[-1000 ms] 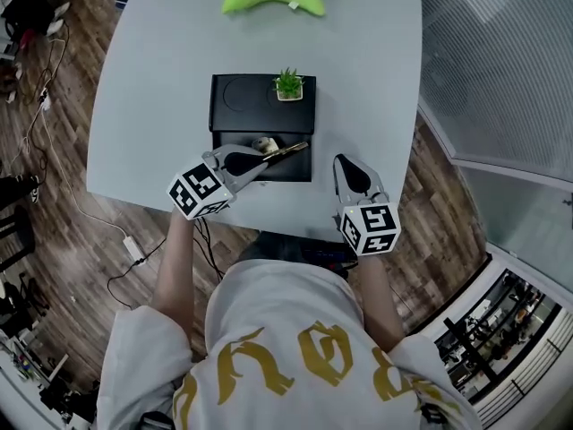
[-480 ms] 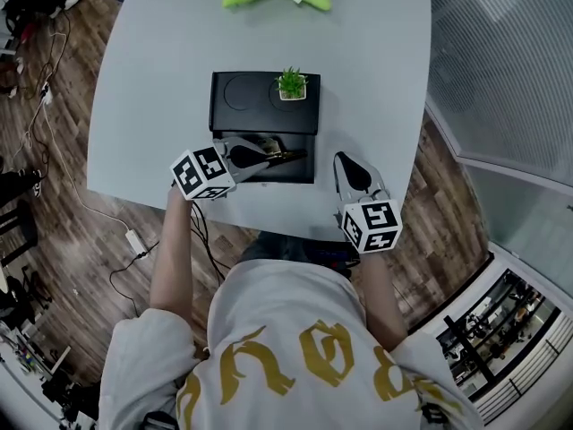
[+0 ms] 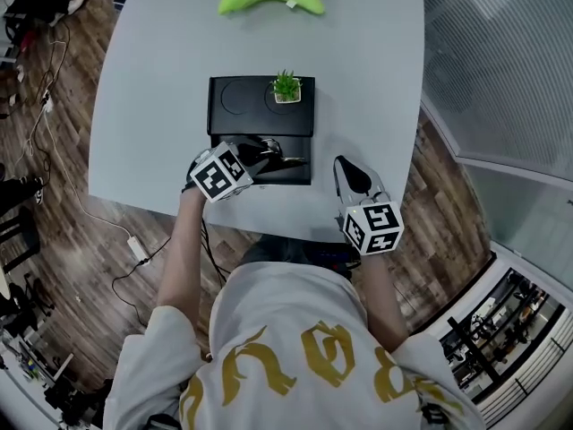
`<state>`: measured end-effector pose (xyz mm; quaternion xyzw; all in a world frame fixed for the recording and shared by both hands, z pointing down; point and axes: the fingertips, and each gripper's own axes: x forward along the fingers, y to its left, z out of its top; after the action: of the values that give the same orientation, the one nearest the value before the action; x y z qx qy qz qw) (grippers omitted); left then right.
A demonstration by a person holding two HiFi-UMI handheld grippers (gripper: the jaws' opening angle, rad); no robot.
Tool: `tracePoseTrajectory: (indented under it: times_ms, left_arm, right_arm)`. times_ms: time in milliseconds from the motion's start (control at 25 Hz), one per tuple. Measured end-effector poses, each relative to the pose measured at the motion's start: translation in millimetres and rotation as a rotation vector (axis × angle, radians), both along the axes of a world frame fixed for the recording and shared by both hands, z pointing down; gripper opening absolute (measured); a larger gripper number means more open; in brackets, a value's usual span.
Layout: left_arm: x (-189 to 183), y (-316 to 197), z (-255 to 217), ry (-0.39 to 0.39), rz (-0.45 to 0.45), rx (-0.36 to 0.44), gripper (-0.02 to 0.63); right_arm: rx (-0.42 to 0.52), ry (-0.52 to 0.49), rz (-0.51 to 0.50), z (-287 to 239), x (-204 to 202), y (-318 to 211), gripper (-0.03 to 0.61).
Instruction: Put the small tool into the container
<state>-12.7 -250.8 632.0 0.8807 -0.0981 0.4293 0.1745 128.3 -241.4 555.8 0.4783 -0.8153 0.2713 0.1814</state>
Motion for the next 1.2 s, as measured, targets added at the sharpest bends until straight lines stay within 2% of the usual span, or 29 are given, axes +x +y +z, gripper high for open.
tracePoseTrajectory:
  times_ms: [80, 240, 400, 480, 560, 760, 880, 1000, 1080, 1200]
  left_arm:
    - [-1.5, -6.7, -1.5, -0.003, -0.05, 0.038, 0.06]
    - [-3.0, -12.2, -18.7, 0.051, -0.117, 0.06, 0.074]
    - [-4.2, -16.1, -48.9, 0.184, -0.208, 0.06, 0.065]
    - [-9.1, -15.9, -62.1, 0.223, -0.254, 0.092, 0.007]
    - [-13.3, -14.6, -74.1, 0.266, -0.301, 0.108, 0.002]
    - [-22.3, -17.5, -127.8, 0.496, -0.51, 0.114, 0.0]
    - [-31.6, -21.0, -152.9, 0.561, -0.612, 0.158, 0.0]
    - [-36.7, -10.4, -174.3, 0.589, -0.634, 0.208, 0.0]
    - [-45.6, 2.2, -190.7, 0.587, -0.664, 0.242, 0.0]
    - [-62.2, 14.4, -223.1, 0.648, -0.731, 0.289, 0.0]
  right_arm:
    - [0.026, -0.029, -0.014, -8.4, -4.8, 0.7, 0.015]
    - [0.05, 0.001, -0.019, -17.7, -8.0, 2.3, 0.015]
    - [0.077, 0.001, 0.006, -28.0, -10.6, 6.5, 0.015]
    - [0.094, -0.011, 0.016, -36.5, -14.0, 9.6, 0.015]
    - [0.111, -0.027, 0.036, -46.0, -16.3, 12.2, 0.015]
    - [0.128, -0.079, 0.107, -68.2, -16.4, 22.1, 0.015]
    - [0.184, -0.045, 0.123, -86.6, -17.3, 28.6, 0.015]
    - [0.256, -0.003, 0.132, -105.6, -23.2, 39.1, 0.015]
    - [0.34, -0.011, 0.171, -126.7, -26.4, 49.0, 0.015]
    - [0.429, -0.015, 0.205, -154.8, -30.2, 58.3, 0.015]
